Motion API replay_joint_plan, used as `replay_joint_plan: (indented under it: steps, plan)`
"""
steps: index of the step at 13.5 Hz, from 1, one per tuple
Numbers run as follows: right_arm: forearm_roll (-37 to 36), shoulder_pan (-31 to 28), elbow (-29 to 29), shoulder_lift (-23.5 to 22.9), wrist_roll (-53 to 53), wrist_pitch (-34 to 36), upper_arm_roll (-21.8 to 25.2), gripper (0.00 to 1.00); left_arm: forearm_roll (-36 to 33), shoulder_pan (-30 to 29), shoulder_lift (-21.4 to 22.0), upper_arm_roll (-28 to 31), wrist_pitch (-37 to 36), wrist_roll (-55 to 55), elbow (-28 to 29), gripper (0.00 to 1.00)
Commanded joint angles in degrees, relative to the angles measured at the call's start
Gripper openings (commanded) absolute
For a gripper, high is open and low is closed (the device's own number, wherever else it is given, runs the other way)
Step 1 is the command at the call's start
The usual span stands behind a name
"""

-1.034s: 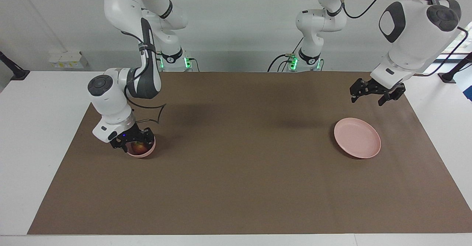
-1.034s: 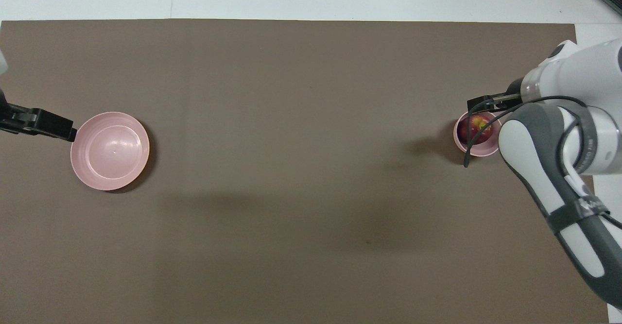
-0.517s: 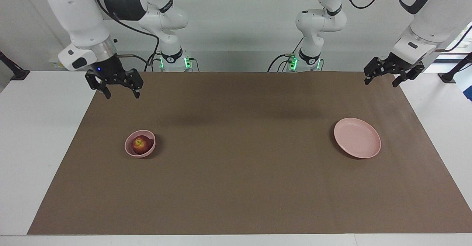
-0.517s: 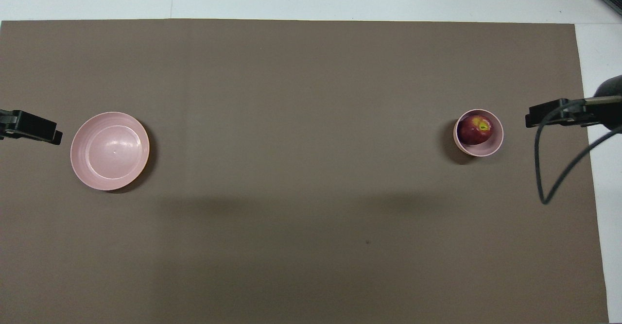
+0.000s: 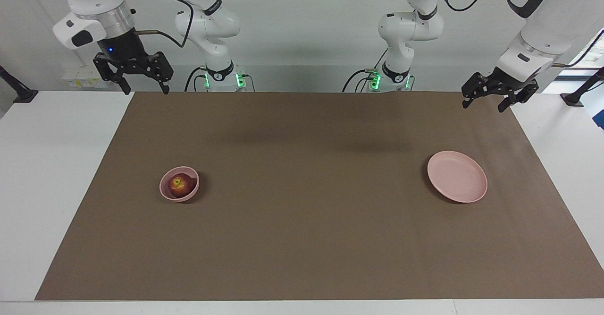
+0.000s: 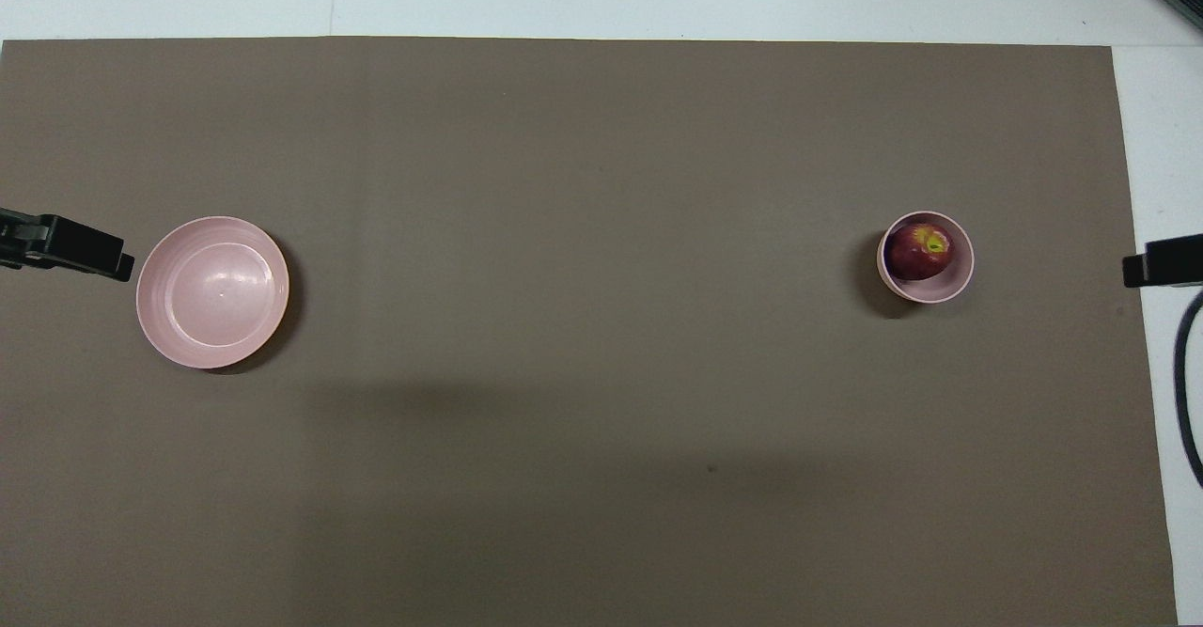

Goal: Move apple from plate to bowl

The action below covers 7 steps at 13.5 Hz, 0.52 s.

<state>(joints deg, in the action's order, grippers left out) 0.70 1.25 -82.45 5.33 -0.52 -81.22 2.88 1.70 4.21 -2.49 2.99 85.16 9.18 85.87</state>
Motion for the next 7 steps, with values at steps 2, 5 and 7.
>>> replay_joint_plan:
  steps: [2,5,7]
  plan:
    - [-0.4,-0.4,-8.1,4.7,0.8,-0.5,-0.4,1.0,-0.3,0.4,2.4,0.2,-1.1,0.6,0.2,1.0]
    - [-0.5,-0.5,-8.8,3.0,0.7,-4.0,-0.4,1.0,-0.2,0.3,2.6,0.6,-1.3,0.6,0.0,1.0]
    - [-1.4,-0.8,-4.9,0.0,0.8,-3.5,-0.3,1.0,0.1,0.0,4.0,0.4,-1.6,0.3,0.5,1.0]
